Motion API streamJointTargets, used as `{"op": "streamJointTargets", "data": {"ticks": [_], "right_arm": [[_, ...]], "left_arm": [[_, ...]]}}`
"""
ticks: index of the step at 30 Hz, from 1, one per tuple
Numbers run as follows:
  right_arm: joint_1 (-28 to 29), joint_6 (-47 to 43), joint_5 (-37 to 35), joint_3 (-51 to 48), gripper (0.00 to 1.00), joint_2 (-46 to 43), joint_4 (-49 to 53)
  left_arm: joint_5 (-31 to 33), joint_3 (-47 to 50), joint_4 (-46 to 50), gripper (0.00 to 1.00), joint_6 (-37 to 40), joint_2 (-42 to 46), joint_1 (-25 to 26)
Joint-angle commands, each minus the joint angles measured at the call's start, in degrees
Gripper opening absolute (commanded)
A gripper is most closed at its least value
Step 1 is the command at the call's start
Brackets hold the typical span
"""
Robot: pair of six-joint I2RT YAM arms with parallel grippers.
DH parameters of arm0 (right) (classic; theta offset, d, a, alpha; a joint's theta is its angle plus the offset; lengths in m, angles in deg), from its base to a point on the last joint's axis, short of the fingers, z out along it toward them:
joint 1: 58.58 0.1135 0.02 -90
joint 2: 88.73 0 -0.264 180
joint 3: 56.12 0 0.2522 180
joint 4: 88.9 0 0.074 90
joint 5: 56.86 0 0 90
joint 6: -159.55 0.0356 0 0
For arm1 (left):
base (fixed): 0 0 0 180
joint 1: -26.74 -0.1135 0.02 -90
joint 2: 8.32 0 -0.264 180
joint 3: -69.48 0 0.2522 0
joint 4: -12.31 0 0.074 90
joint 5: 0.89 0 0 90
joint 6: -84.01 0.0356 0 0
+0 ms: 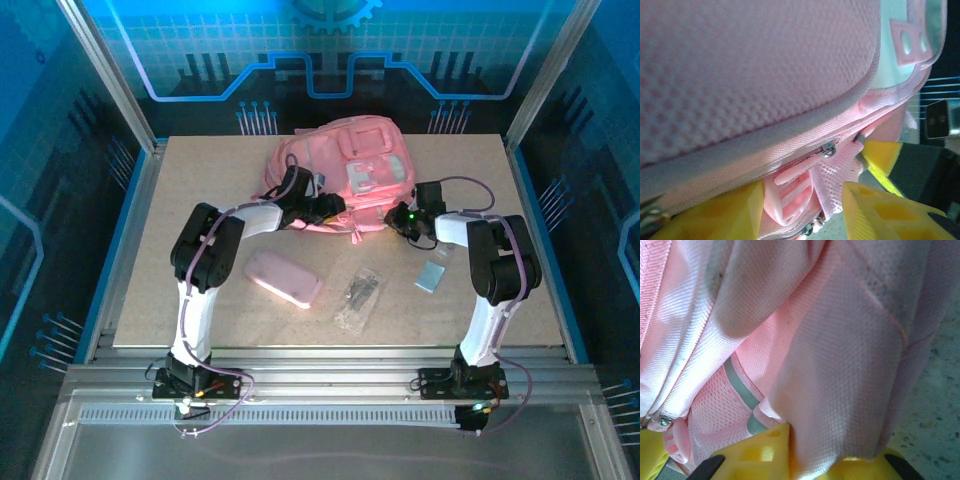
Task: Pack the student bag
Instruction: Unzip the student bag at the top-center of the table.
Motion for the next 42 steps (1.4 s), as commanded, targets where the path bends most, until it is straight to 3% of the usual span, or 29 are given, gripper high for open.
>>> {"op": "streamJointTargets", "data": {"ticks": [1,12,30,36,42], "right_arm": [[-0.16,-1.53,0.41,0.98,0.18,0.3,2.07],[0.04,-3.36,1.09,3.23,0.15,1.0,4.52],[0.05,-3.15,1.85,4.32,0.16,2.32,4.92],[0.01,-3.04,1.98,4.59,0.16,2.26,5.1],[0.0,-2.53,1.78,3.95,0.16,2.06,4.55]], "left_arm": [[6.99,-5.82,7.81,0.45,13.31,1.9,1.31],[14.25,-19.63,22.92,0.46,26.44,-3.54,2.9],[15.46,-26.79,36.7,0.43,33.06,-8.99,5.58],[17.55,-33.87,40.58,0.42,34.51,-13.9,5.91],[18.93,-40.67,45.57,0.34,34.91,-18.98,6.06]]}}
